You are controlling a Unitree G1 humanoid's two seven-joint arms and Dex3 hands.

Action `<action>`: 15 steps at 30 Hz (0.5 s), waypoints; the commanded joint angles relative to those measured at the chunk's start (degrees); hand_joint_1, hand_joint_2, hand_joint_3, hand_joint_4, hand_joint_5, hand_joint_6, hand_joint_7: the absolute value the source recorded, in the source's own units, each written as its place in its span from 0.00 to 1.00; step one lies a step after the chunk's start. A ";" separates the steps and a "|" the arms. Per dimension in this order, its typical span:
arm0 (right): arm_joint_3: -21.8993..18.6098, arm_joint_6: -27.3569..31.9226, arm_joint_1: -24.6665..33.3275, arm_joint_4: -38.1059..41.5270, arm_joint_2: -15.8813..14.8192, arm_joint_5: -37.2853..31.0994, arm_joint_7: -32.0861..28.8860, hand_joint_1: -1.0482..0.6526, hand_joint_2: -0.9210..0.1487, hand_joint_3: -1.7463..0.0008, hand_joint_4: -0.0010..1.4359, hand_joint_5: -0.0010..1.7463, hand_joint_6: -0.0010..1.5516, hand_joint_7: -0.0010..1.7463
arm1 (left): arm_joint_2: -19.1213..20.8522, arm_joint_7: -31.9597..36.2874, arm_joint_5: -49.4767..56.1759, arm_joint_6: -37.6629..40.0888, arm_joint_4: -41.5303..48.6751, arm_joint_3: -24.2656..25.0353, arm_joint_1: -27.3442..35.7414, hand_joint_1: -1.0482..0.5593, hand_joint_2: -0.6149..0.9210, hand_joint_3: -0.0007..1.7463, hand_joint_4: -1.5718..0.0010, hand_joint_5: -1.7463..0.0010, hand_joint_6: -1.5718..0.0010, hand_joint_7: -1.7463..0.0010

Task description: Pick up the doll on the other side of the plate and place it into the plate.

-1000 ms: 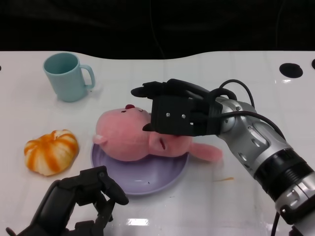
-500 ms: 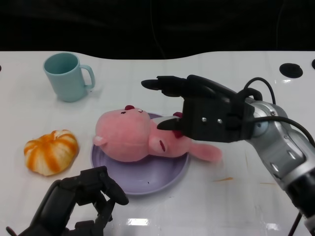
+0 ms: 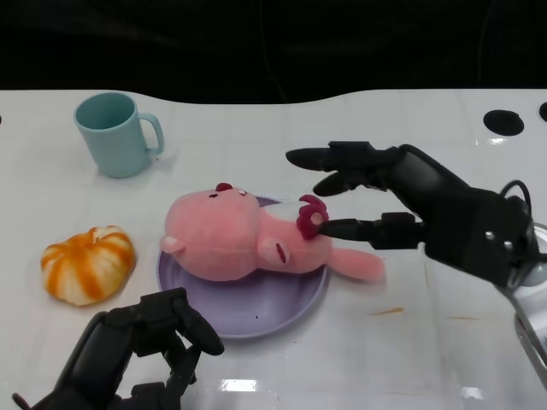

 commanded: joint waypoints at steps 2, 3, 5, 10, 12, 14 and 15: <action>-3.57 -4.25 4.89 -2.43 -1.22 3.97 -0.21 0.49 0.01 0.93 0.27 0.66 0.45 0.20 | 0.48 0.57 0.13 -0.57 0.53 0.22 -0.55 0.59 0.74 0.63 0.51 0.11 0.48 0.29; -4.23 -4.63 6.11 -2.98 -1.17 5.05 -0.08 0.50 0.02 0.90 0.29 0.68 0.43 0.27 | 0.51 0.58 0.21 -0.58 0.62 0.23 -0.64 0.59 0.74 0.64 0.50 0.11 0.48 0.29; -5.17 -4.94 8.22 -4.14 -1.05 6.75 0.03 0.54 0.16 0.73 0.33 0.72 0.38 0.46 | 0.50 0.54 0.14 -0.48 0.64 0.26 -0.72 0.59 0.74 0.64 0.50 0.11 0.48 0.29; -6.58 -5.53 13.43 -7.91 -1.59 8.35 -0.24 0.64 0.40 0.39 0.42 0.82 0.40 0.67 | 0.50 0.48 0.00 -0.47 0.64 0.31 -0.77 0.59 0.74 0.63 0.50 0.11 0.48 0.30; -7.09 -4.43 15.62 -10.13 -1.75 8.18 -0.68 0.67 0.44 0.31 0.46 0.84 0.43 0.71 | 0.60 0.46 0.15 -0.58 0.59 0.29 -0.81 0.59 0.74 0.63 0.50 0.11 0.48 0.30; -7.47 -3.66 17.50 -12.19 -2.12 8.07 -0.75 0.68 0.46 0.27 0.48 0.85 0.45 0.73 | 0.65 0.43 0.19 -0.53 0.46 0.29 -0.82 0.59 0.74 0.63 0.50 0.11 0.48 0.30; -7.59 -3.38 18.30 -13.10 -2.34 8.08 -0.69 0.70 0.46 0.24 0.50 0.86 0.47 0.75 | 0.65 0.39 0.11 -0.39 0.39 0.31 -0.80 0.59 0.74 0.63 0.50 0.11 0.48 0.30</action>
